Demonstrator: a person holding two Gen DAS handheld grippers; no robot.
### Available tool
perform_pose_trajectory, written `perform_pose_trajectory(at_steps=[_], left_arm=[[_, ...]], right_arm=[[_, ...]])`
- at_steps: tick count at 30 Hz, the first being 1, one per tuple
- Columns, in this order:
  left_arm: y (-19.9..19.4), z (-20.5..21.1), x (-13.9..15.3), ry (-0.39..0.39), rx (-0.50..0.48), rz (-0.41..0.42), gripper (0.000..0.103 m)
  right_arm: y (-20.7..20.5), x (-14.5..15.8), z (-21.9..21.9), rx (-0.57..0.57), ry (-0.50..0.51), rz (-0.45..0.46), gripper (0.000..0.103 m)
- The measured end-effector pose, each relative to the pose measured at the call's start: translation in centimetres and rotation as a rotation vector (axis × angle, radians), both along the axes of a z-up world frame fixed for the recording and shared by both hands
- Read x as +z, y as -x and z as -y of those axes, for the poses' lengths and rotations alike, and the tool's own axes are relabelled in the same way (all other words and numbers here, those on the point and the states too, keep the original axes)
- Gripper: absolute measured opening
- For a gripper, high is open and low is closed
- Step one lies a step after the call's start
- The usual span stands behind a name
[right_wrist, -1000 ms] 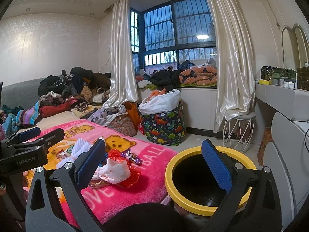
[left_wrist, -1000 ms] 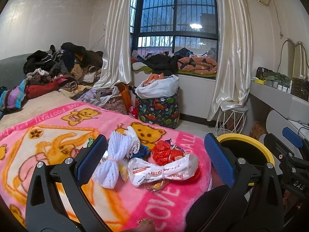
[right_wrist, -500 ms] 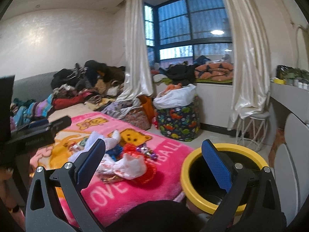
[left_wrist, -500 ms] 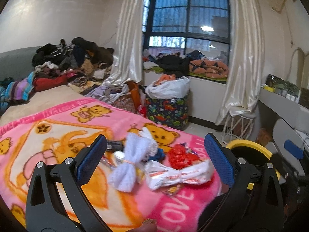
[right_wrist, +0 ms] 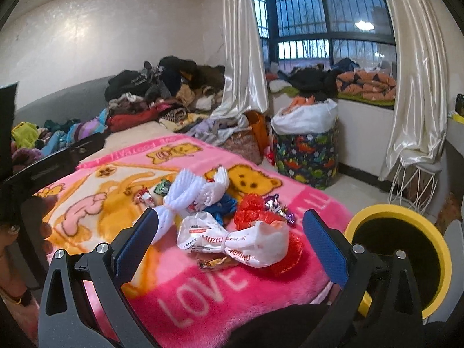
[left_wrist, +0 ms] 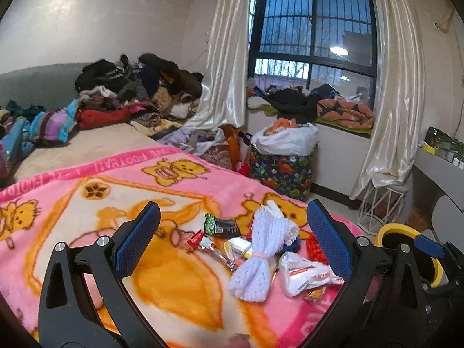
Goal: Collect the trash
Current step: 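Grasp the white mesh net with the left tool while the right tool grasps the white plastic bag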
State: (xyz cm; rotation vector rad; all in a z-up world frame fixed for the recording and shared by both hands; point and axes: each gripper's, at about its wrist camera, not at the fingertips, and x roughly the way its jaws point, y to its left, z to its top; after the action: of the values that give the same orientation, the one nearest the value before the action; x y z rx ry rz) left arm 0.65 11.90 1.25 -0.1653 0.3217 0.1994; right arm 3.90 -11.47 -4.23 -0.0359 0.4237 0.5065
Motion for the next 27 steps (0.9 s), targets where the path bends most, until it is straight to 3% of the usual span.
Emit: perform_pose_trajectory(at_steps=[5,13,17,19,21,23,24,26,27], left_arm=[[-1.3,-0.9,-1.5,-0.001,-0.105,-0.038,0.092],[-4.7,1.6,-5.5,-0.075,-0.199,-0.198,0.092],[-6.4,1.9,-8.0,-0.046,-0.218,-0.276,0.091],[-6.8,1.9,-8.9,-0.043,-0.211,-0.300,0.086],[-7.2,1.7,-9.7,-0.031,-0.215,-0.321,0.083],[-7.6,1.4,-10.3,-0.012,-0.220,-0.342,0.077],[-7.6,1.3,-10.5,-0.001,-0.221,-0.348,0.069],[-7.5,1.1,-10.7,0.030,-0.223,-0.351,0.060],[-7.4,1.1,-10.7,0.036,-0.226,-0.349,0.051]], right_arm=[[-2.4,-1.1,-0.4,-0.033,0.039,-0.077,0.097],[-5.6,-2.8,1.2,-0.072,0.040,-0.201,0.097],[-6.8,-3.4,1.8,-0.073,0.036,-0.254,0.095],[-7.5,-3.8,2.0,-0.063,0.033,-0.294,0.083],[-8.3,-4.3,1.8,-0.050,0.034,-0.331,0.077],[-8.7,-4.5,1.5,-0.032,0.042,-0.359,0.062],[-8.9,-4.8,1.3,-0.013,0.045,-0.377,0.047],[-8.8,-4.8,1.3,-0.003,0.040,-0.383,0.037],[-8.6,-4.7,1.4,0.004,0.036,-0.377,0.034]])
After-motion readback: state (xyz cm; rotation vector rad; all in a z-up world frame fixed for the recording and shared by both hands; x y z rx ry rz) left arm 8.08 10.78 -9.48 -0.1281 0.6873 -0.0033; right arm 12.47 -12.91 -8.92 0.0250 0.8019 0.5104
